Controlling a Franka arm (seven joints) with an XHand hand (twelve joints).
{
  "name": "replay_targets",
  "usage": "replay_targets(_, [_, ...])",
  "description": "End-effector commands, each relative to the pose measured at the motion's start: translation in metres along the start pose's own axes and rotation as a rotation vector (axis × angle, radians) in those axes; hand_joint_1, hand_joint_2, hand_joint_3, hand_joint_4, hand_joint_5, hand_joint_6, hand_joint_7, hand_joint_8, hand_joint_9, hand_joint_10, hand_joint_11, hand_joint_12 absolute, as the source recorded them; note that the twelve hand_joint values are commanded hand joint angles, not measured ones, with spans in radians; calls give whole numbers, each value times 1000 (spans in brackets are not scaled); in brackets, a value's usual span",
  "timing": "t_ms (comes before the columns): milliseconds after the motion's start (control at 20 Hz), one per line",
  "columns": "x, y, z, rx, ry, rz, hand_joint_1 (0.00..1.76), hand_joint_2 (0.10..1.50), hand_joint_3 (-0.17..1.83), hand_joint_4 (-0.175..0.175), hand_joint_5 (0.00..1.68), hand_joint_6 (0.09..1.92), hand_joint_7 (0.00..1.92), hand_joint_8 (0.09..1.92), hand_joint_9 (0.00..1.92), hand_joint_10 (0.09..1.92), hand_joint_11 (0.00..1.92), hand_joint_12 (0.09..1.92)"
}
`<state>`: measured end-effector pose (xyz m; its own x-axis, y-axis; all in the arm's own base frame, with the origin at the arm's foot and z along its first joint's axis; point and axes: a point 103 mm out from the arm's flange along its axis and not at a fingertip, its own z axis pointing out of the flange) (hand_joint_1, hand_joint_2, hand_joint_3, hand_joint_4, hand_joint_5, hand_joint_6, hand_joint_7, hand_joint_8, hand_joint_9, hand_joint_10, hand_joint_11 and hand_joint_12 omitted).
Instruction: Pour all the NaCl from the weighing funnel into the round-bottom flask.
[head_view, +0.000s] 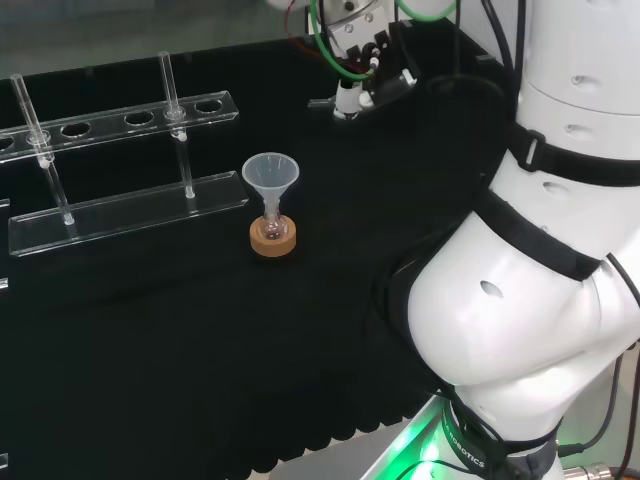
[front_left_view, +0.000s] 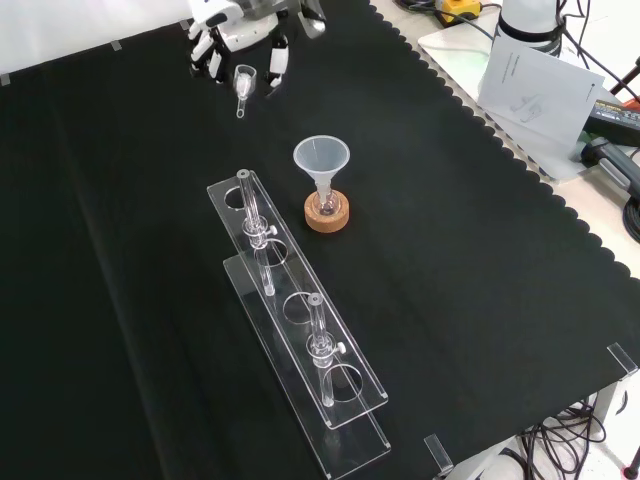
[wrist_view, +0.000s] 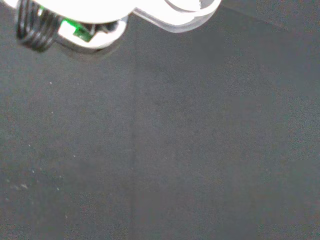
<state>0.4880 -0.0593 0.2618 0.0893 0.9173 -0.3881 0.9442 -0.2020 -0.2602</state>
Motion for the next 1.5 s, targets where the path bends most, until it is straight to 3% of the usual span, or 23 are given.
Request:
replay_targets(50, [-11,-17,3,9,-15,-15,1105,727,554,175,1222,721,510,668,834,466,555,1244])
replay_targets(400, [-1,-66,-17,13,-30,-26,1105,727,554,175,1222,721,510,668,833,467,555,1242])
replay_targets(550, [13,-82,-21,21,-70,18,1105,727,553,175,1222,721,510,669,833,467,557,1242])
replay_targets(900, [46,-118,-22,23,-91,-23,1105,728,552,175,1222,721,510,669,834,469,563,1239])
replay_targets(1250, [62,-125,-22,22,-134,-80,1105,728,552,175,1222,721,509,670,835,469,569,1236])
replay_targets(1500, [70,-119,-20,40,-183,-88,1105,729,552,175,1221,722,509,670,836,470,573,1233])
